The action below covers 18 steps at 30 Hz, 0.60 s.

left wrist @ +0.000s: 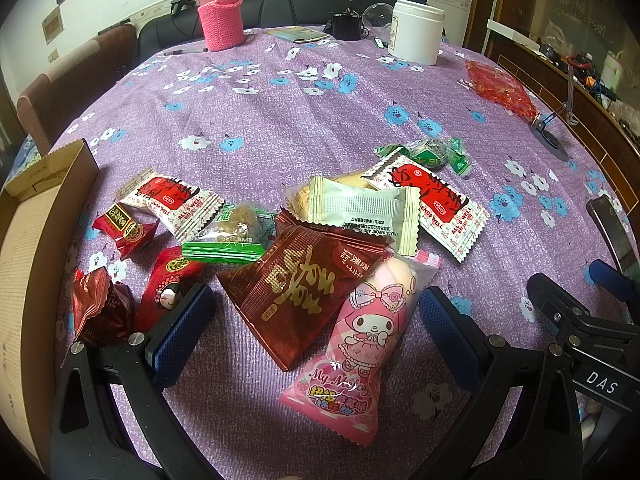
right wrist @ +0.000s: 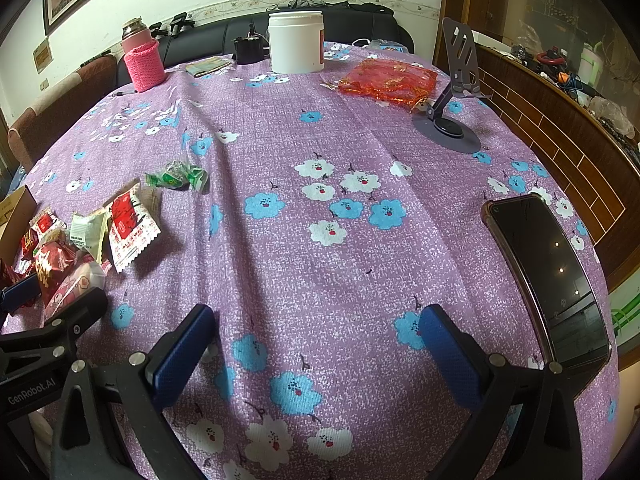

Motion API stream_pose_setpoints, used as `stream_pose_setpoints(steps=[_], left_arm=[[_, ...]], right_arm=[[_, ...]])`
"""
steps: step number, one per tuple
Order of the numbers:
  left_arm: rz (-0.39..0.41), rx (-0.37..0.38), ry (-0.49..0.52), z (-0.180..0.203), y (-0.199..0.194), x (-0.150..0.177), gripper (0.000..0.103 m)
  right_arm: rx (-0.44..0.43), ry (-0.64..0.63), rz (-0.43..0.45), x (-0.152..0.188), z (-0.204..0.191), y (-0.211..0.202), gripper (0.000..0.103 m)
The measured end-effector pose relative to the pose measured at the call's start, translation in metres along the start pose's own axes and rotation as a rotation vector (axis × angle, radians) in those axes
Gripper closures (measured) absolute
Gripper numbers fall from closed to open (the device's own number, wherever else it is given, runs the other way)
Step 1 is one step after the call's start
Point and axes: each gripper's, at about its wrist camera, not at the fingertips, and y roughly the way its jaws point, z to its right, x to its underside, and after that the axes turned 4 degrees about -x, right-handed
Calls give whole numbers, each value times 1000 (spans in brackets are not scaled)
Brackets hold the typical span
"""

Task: Organize snacks

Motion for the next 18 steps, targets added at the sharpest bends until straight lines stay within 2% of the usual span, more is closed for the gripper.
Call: stream_pose_setpoints(steps=[9,14,17,18], left_arm=[[-26,15,26,1,-2,2,0],[-52,46,78,7,-6,8,0],[-98,79,104,9,-12,12,0],[-103,105,100,8,-16,15,5]], right_arm=[[0,0,0,0,0,0,0],[-1,1,0,-1,-1,1,0],[-5,4,0,2,0,0,0],[-9,4,-3,1,2,2,0]])
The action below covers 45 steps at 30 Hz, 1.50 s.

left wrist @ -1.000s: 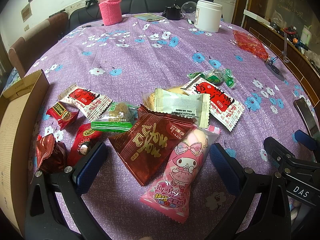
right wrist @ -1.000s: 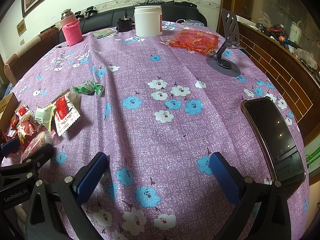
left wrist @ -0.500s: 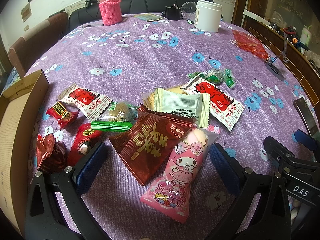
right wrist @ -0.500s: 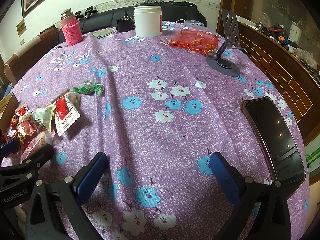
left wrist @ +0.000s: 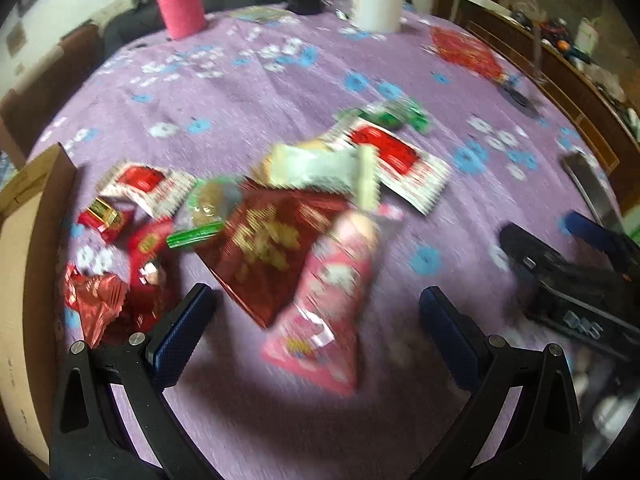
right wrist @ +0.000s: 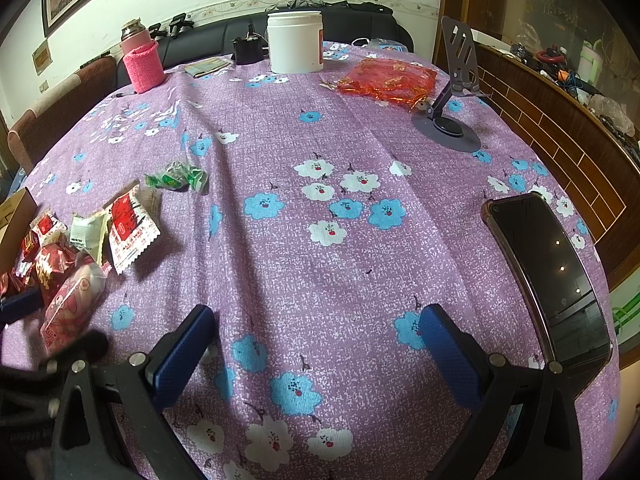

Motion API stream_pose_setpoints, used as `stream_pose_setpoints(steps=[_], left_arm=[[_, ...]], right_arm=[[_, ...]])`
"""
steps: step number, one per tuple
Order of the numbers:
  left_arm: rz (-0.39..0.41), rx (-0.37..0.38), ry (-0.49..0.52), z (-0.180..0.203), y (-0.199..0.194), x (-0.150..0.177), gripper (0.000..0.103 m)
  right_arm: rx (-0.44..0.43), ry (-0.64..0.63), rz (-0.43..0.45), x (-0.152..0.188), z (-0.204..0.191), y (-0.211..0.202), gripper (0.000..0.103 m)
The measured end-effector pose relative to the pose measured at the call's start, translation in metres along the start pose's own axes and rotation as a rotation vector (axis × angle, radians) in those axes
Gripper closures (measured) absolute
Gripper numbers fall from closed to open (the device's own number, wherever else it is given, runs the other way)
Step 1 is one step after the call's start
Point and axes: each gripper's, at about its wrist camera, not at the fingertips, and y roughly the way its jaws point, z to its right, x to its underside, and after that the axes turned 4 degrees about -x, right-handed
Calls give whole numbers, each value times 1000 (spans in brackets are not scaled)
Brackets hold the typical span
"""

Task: Organize snacks

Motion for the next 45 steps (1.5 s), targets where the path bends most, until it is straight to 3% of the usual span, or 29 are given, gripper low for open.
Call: stream_pose_setpoints(steps=[2,4,11,15,19,23,28,32,33,36,39,41,45], left_arm=[[6,72,-29,-2,-13,9,13],[41,108,-45,-3,-31,16,13],[407,106,-53,-17,-155,39,13],[620,67,-90,-41,-228,57,13],[834,10,-131,-69,-300,74,13],[935,22,-147,-93,-349,76,13],[965,5,-141,-118,-404,58,13],[944,-45,-103,-133,-433,39,9],[923,-58,-92,-138,-429,33,2],[816,-22,-82,-152,-403,31,1],[704,40,-141,-168,-357,33,1],[638,95,-201,-179,-316,35,1],[511,116,-291,-189,-247,36,1]], right_arm=[[-4,-2,-19,-2,1,-1,0],[0,4,-52,-4,2,-1,0],[15,1,-71,6,-2,-9,0],[20,27,-76,15,-1,-20,0],[33,31,72,16,-2,-73,3],[32,-5,260,1,-13,-153,3],[-25,-60,468,-33,-33,-261,3],[-57,-97,566,-68,-53,-322,2],[-64,-98,594,-73,-57,-330,1],[-142,-105,660,-80,-65,-333,0],[-186,-83,579,-81,-72,-296,0],[-237,-74,484,-76,-75,-262,0],[-305,-68,271,-62,-84,-171,5]])
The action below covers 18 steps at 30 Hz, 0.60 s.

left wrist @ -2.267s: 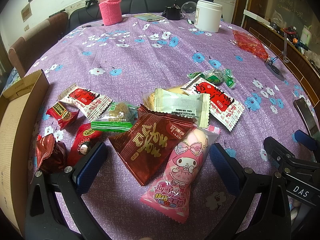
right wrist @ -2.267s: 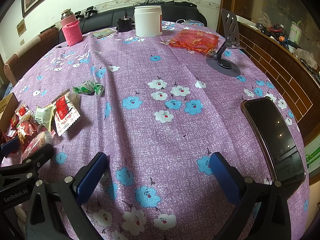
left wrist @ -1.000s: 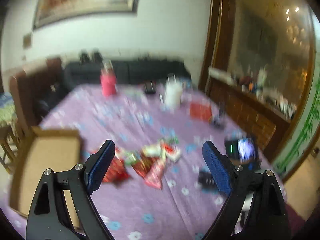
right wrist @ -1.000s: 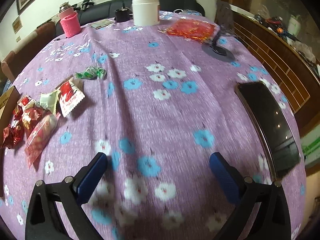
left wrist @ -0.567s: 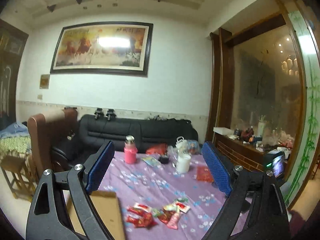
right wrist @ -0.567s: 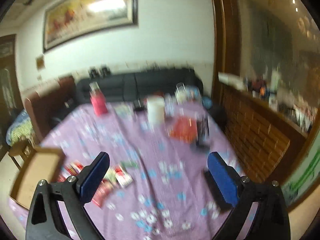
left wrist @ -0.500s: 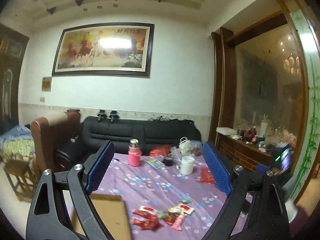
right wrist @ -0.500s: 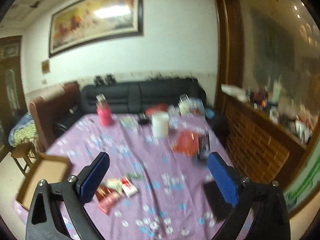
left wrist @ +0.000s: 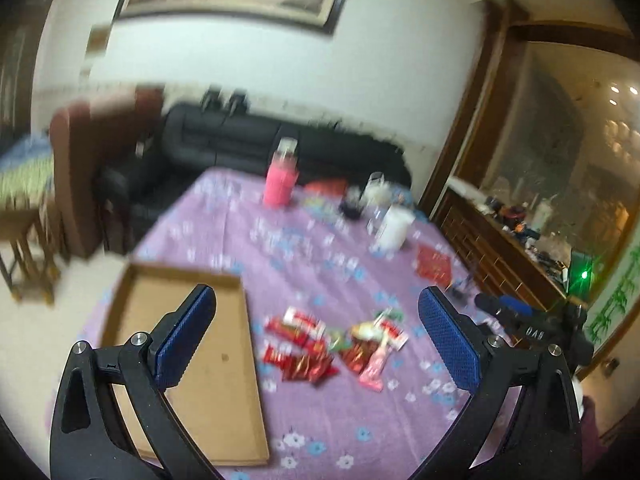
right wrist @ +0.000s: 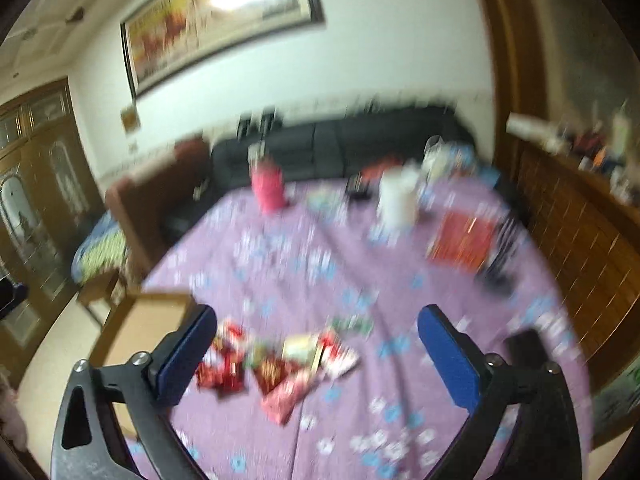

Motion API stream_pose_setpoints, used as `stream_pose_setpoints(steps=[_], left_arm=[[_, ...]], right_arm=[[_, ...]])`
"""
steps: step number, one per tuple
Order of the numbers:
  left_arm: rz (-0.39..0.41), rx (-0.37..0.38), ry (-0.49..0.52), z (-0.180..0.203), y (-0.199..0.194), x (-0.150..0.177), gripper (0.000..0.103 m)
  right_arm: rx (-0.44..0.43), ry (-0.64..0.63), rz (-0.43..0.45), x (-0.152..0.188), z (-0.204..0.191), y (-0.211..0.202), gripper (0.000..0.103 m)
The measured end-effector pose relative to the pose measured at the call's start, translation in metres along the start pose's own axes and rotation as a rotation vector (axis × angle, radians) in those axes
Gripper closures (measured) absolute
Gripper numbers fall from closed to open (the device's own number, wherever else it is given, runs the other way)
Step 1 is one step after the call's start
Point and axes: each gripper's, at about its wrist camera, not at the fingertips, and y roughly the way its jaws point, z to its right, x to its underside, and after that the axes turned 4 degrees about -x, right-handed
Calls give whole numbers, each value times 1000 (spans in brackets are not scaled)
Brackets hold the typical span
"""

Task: Organize snacks

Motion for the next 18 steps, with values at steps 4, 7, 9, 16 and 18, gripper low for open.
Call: stream_pose_setpoints(steps=[4,7,9,16,18], left_arm=[[-109,-26,-22,-7,51,31,3],[-163,3,-7,-6,77,47,12],[-183,13,25,-3,87,52,25],[-276,37,46,5,123,66,25],[-300,37,50,8,133,68,25]], right_arm=[[-52,-9,-158,34,4,65,26],[-102,19,-242,55,5,100,26],[-117,38,-288,64,4,119,26],[-92,82,-371,92,2,154,26],[-83,79,-381,96,0,161,26]])
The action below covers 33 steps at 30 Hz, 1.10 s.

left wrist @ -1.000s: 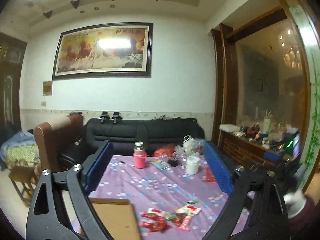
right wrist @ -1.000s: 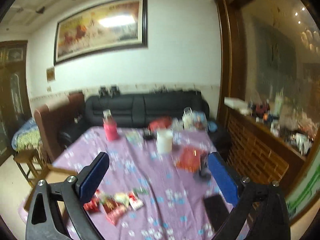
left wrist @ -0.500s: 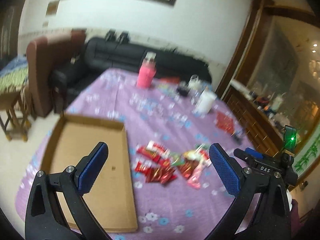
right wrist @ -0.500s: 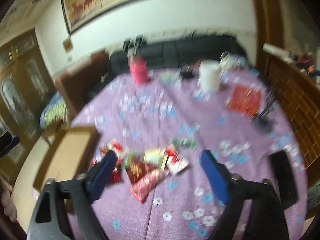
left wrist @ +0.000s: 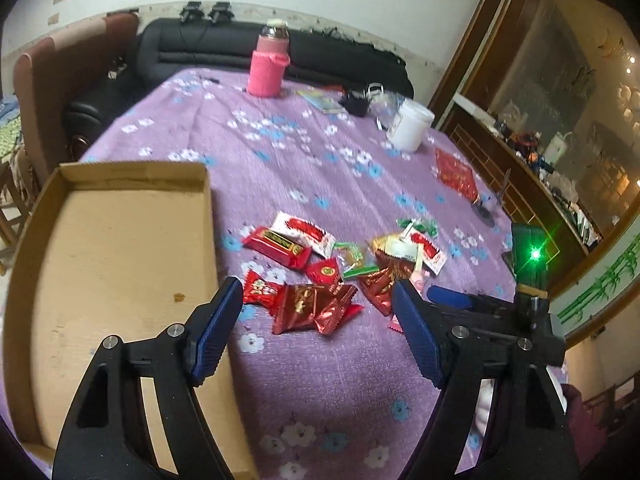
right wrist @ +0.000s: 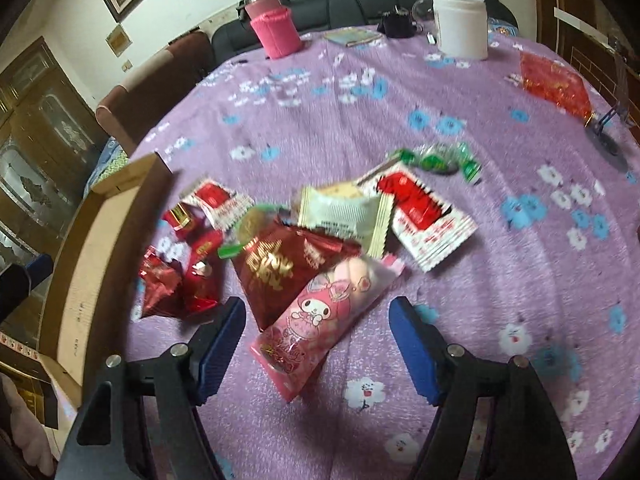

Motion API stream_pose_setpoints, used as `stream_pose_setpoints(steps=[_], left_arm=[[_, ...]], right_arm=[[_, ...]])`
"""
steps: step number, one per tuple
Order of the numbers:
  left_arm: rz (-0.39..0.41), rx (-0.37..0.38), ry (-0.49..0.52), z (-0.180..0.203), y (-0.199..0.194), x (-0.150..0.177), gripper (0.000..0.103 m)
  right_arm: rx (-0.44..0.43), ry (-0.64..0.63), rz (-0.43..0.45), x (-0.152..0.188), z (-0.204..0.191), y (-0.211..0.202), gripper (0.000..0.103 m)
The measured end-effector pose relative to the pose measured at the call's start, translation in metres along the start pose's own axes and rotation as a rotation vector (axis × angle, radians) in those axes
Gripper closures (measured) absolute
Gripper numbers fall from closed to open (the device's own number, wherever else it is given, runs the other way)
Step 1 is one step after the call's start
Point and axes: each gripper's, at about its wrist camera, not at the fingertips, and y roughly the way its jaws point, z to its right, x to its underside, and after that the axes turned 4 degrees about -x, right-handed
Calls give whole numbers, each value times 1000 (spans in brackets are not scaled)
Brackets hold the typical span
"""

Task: Organize snacks
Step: 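Grasp red candy packets with left gripper while right gripper grasps pink bag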

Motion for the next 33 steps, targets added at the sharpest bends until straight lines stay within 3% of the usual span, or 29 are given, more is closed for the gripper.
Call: stream_pose_setpoints(steps=[1,2,4,5,13,14,15,16,22,33], left_arm=[[-13,0,5,3,6,0,25],[-28,0,17,9,13,-1,25],[-50,-9,38,15,24,-1,25],[-64,-17,53,20,32,-1,25],[-169,-127,162,42,90,11,27],[-175,-130,168,43,92,14,48],[-181,-135,179,45,93,17,60],[-176,-134,185,46,92,19,60],[-145,-77,130,41,72,22,69],[-53,64,-46,8,11,29,69]], right_arm=[[9,-15,20,1,-1,-1,34],[6,-26,19,1,-2,-3,56],[-25,-10,9,2,3,-4,69],[-33,-3,9,3,7,-6,70],[-17,29,38,16,35,-25,71],[-19,34,39,16,38,-26,71],[-20,41,42,17,41,-28,71],[-24,45,46,17,43,-29,71],[-56,49,64,21,45,-34,75],[-147,-8,100,34,16,-60,78]])
